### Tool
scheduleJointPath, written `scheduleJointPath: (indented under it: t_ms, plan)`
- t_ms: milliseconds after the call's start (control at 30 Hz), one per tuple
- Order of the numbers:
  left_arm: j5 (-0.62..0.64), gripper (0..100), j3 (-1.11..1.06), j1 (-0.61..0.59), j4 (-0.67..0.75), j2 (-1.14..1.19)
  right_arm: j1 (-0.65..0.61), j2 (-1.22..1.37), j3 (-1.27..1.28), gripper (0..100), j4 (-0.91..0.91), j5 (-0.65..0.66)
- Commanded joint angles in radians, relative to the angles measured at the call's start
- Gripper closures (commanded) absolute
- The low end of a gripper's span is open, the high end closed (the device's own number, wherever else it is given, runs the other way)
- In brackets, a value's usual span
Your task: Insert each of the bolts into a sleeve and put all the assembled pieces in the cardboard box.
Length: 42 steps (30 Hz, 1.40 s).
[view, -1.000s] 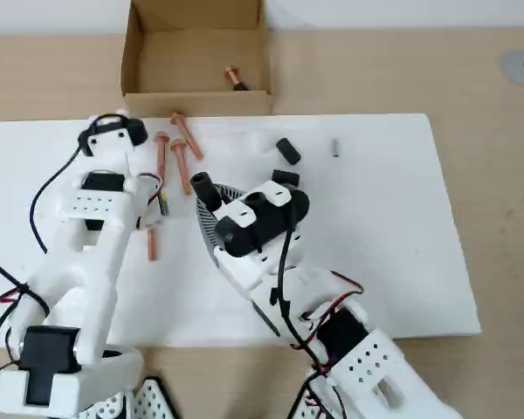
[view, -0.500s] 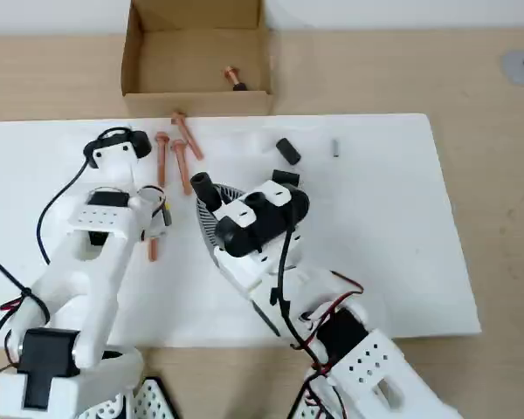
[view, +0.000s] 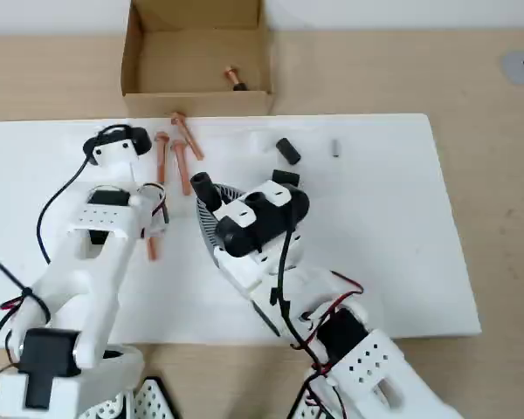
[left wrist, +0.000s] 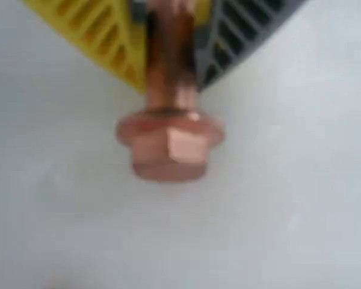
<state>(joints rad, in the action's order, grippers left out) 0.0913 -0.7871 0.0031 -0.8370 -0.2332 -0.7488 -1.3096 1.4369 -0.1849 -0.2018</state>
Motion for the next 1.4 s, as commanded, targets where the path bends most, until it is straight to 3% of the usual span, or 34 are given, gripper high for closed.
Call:
scheduleJointPath:
  t_ms: [0, 167, 267, 367, 600, 933, 1367]
  plan:
    - [0.000, 100, 0.141, 0.023, -0.150, -0.173, -0.005, -0.027, -0.079, 98.9, 0.003, -0.003]
    - [0.021, 100, 0.354, 0.160, -0.437, -0.605, -0.005, -0.025, -0.076, 98.9, 0.003, -0.006]
    - [0.051, 100, 0.413, 0.284, -0.506, -0.943, -0.012, -0.027, -0.061, 98.9, 0.003, -0.006]
    - [0.009, 100, 0.298, 0.298, -0.404, -1.219, -0.013, -0.027, -0.042, 98.9, 0.003, -0.006]
    - [-0.097, 100, -0.259, 0.212, 0.061, -1.601, -0.077, -0.021, -0.041, 98.9, 0.003, -0.006]
    - [-0.091, 100, -0.463, 0.219, 0.457, -1.512, -0.088, -0.019, -0.041, 98.9, 0.003, -0.002]
    - [0.121, 100, -0.448, 0.219, 0.463, -1.472, -0.087, -0.027, -0.045, 98.9, 0.009, -0.002]
